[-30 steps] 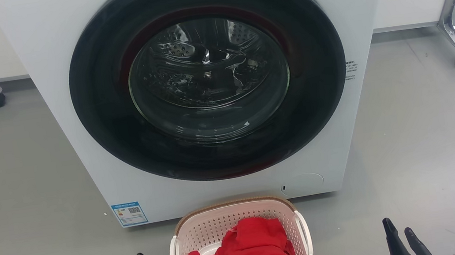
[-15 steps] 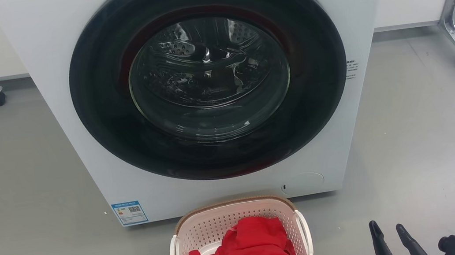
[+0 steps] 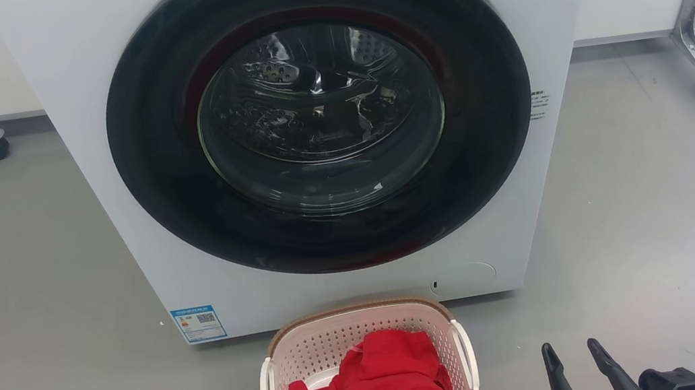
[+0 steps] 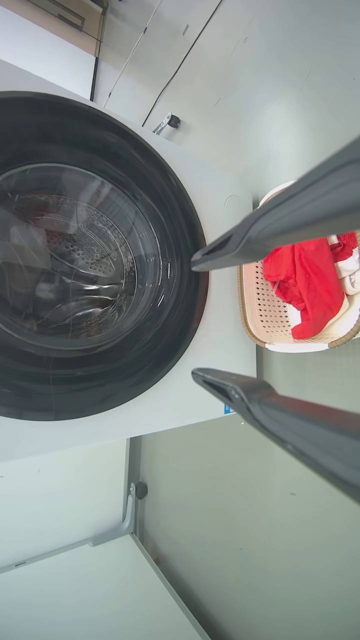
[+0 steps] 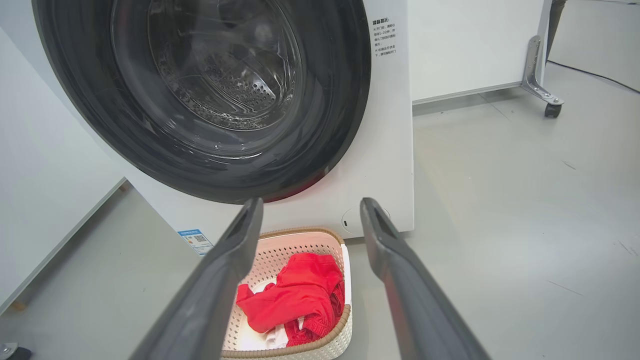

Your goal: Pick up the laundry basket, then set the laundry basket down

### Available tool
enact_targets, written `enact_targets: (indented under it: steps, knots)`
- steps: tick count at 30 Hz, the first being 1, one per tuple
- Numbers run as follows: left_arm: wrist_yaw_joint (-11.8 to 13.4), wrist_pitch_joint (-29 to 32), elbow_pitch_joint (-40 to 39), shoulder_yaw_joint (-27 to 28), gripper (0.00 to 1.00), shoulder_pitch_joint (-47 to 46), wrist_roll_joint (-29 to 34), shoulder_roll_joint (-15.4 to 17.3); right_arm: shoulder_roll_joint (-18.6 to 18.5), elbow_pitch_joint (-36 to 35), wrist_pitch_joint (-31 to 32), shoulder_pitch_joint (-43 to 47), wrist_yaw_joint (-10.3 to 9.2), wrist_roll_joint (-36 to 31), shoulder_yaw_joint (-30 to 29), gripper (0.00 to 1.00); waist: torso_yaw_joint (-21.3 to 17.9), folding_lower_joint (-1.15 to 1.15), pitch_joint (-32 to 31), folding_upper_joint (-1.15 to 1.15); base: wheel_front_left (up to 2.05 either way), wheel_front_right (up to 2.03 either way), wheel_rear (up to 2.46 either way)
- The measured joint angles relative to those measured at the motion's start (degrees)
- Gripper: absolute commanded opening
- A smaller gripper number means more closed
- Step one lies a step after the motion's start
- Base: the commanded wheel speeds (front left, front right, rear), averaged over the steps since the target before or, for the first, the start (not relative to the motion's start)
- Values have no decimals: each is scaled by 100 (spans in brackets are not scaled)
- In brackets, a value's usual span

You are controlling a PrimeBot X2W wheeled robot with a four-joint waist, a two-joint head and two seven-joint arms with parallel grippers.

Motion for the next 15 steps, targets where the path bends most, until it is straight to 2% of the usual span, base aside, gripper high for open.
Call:
enact_targets:
  steps: [11, 15]
  knots:
    - [127, -247, -69, -130, 100, 18, 829, -7, 1, -62, -248, 1, -138, -846, 245, 100, -1, 0, 18, 0, 0, 0, 0]
    - [164, -250, -79, -137, 100, 20, 886, -19, 1, -66, -253, 2, -178, -969, 261, 100, -1, 0, 19, 0, 0, 0, 0]
